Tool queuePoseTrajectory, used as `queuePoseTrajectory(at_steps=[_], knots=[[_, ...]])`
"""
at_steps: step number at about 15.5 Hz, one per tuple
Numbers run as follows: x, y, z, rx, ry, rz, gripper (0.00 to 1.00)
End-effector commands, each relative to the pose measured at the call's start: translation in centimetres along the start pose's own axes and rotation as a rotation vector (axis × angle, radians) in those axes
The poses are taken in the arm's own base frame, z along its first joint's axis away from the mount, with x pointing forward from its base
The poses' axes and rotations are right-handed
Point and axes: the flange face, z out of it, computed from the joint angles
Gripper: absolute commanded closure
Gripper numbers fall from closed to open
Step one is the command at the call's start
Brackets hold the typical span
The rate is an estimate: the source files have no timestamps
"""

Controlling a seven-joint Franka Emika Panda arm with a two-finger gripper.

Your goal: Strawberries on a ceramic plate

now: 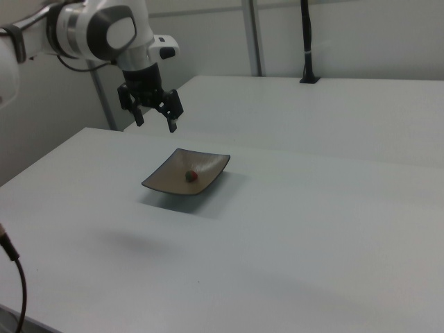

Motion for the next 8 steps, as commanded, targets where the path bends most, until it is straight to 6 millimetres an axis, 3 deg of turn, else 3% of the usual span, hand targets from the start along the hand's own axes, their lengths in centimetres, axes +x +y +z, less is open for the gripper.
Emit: queuePoseTrajectory(at_steps=[1,4,8], knots=[[-4.3,2.1,-3.0,-0.022,-0.063,0.148,0.0],[-5.9,3.9,-4.5,-0.015,-0.05,0.167,0.0],[-5.9,3.7,-4.0,-0.013,-0.055,0.15,0.0]])
